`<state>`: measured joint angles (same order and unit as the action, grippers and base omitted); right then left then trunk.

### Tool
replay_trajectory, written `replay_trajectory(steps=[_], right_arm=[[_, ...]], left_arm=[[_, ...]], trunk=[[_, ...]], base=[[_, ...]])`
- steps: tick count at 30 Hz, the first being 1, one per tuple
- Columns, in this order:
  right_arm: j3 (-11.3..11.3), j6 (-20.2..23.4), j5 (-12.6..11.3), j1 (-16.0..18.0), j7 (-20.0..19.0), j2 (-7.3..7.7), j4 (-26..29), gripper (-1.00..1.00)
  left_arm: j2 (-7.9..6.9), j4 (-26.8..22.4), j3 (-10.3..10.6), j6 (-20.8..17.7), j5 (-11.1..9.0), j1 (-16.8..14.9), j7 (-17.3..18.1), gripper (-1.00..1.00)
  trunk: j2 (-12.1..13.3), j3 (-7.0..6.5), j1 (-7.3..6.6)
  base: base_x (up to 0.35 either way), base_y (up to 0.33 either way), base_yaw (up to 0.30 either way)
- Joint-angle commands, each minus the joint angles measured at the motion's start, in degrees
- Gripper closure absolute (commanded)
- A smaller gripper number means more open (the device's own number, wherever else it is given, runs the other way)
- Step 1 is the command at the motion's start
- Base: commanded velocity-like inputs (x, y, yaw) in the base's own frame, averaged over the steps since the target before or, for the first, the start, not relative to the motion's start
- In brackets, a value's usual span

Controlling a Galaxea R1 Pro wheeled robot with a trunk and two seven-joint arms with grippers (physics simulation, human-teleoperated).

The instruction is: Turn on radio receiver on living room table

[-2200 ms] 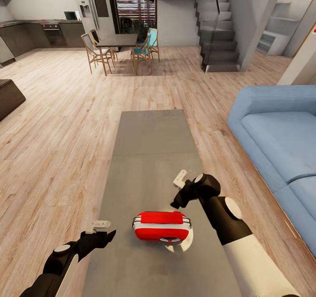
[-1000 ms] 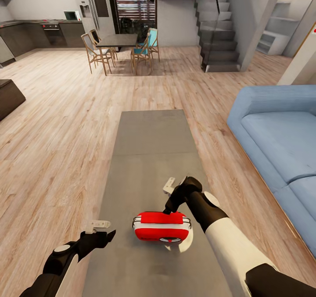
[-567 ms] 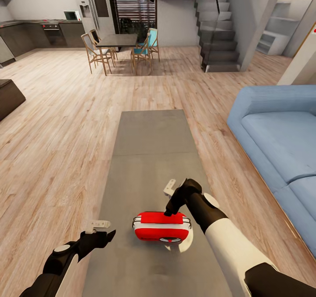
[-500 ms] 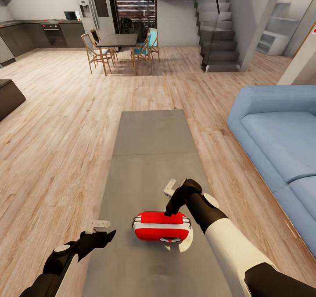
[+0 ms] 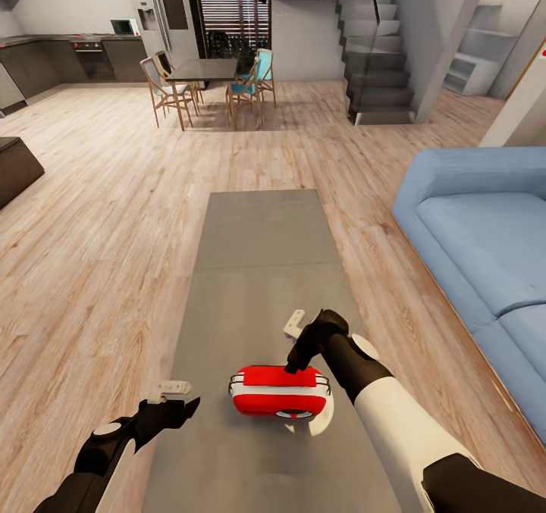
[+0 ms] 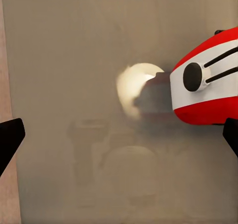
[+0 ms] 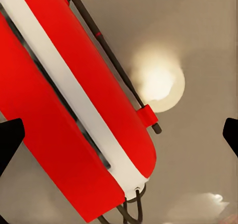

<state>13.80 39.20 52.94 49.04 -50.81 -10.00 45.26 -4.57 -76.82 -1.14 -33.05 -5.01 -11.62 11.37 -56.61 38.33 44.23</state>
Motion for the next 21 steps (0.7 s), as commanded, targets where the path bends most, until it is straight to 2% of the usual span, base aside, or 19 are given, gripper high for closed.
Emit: replay_trajectory(steps=[1, 6, 14, 21], right_arm=[[0.00, 0.00, 0.01, 0.00, 0.04, 0.00, 0.00, -1.00], [0.03, -0.01, 0.05, -0.01, 0.22, 0.00, 0.00, -1.00], [0.39, -0.48, -2.76, -0.08, 1.23, 0.00, -2.13, -1.00], [0.52, -2.31, -3.24, -0.09, 1.96, 0.00, -3.75, -1.00]], left_arm=[[0.00, 0.00, 0.00, 0.00, 0.00, -0.01, -0.01, -1.00], [0.00, 0.00, 0.00, 0.00, 0.00, -0.02, -0.01, -1.00], [0.00, 0.00, 0.00, 0.00, 0.00, -0.01, -0.02, -1.00], [0.00, 0.01, 0.00, 0.00, 0.00, -0.03, 0.02, -1.00]], trunk=[[0.00, 0.00, 0.00], [0.00, 0.00, 0.00], [0.00, 0.00, 0.00], [0.00, 0.00, 0.00]], base=[[0.000, 0.000, 0.000], [0.000, 0.000, 0.000], [0.000, 0.000, 0.000], [0.000, 0.000, 0.000]])
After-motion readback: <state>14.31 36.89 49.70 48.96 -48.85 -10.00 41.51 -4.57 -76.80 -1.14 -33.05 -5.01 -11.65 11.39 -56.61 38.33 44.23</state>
